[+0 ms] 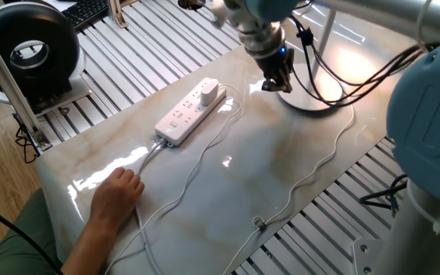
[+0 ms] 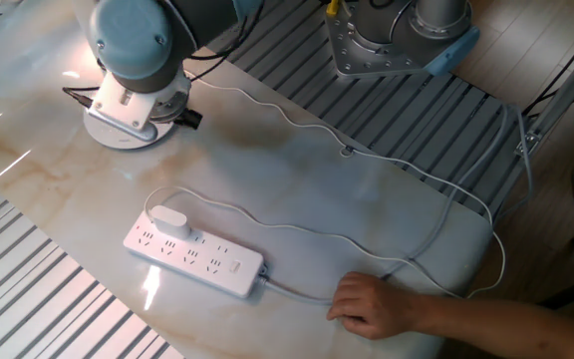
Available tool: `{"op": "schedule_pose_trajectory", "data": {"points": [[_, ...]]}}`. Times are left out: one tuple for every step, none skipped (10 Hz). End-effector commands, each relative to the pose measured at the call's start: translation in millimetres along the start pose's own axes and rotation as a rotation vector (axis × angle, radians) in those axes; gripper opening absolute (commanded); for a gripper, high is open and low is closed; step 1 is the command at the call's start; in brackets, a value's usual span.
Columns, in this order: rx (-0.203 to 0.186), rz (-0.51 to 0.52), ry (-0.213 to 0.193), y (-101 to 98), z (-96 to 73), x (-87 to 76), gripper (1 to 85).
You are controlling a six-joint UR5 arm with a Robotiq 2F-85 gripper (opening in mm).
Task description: Plug in the power cord of the desk lamp, turn on the socket, and light up the desk lamp
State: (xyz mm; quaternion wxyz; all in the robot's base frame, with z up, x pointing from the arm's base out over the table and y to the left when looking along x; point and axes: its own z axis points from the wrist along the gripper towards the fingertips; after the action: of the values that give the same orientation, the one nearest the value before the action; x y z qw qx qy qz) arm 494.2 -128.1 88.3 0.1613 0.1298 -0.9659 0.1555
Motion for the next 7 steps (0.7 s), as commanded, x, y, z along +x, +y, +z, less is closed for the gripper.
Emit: {"op": "schedule_pose_trajectory", "data": {"points": [[-0.143, 0.033, -0.001, 40.5, -21.7, 3.6, 1.0], [-0.24, 0.086, -0.013, 64.1, -29.3, -0.3, 1.0], [-0.32, 0.132, -0.026, 81.2, -35.6, -5.9, 1.0], [-0.353, 0.181, -0.042, 88.5, -38.6, -12.6, 1.0], [-0.373, 0.218, -0.078, 94.0, -42.9, -22.0, 1.0], [-0.367, 0.23, -0.123, 92.3, -45.1, -31.9, 1.0], [-0.394, 0.239, -0.146, 98.5, -48.9, -39.3, 1.0]]}}
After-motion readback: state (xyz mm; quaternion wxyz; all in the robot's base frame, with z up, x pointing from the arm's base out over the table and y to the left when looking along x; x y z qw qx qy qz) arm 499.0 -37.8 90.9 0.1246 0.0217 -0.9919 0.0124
